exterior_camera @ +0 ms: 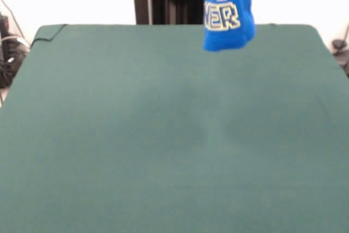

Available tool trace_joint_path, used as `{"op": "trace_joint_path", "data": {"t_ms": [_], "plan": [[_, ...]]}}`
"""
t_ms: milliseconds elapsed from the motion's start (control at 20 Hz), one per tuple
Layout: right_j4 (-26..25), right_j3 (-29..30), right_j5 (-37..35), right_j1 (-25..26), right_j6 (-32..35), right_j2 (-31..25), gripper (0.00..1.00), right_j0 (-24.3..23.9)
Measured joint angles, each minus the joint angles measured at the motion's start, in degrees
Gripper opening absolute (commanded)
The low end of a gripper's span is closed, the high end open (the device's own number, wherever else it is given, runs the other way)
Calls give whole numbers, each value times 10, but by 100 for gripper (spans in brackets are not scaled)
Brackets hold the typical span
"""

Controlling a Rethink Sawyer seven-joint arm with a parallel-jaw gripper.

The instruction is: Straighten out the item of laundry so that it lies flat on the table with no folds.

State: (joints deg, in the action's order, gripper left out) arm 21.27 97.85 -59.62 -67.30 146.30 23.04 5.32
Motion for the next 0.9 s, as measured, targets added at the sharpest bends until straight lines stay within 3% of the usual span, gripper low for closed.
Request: {"op": "trace_joint_path", "data": {"t_ms": [250, 450, 900], "plan": [[-10, 33, 66, 4, 0, -41, 0, -34], [-53, 51, 143, 9, 0, -69, 0, -55], [-197, 61, 294, 48, 0, -126, 0, -91]]}}
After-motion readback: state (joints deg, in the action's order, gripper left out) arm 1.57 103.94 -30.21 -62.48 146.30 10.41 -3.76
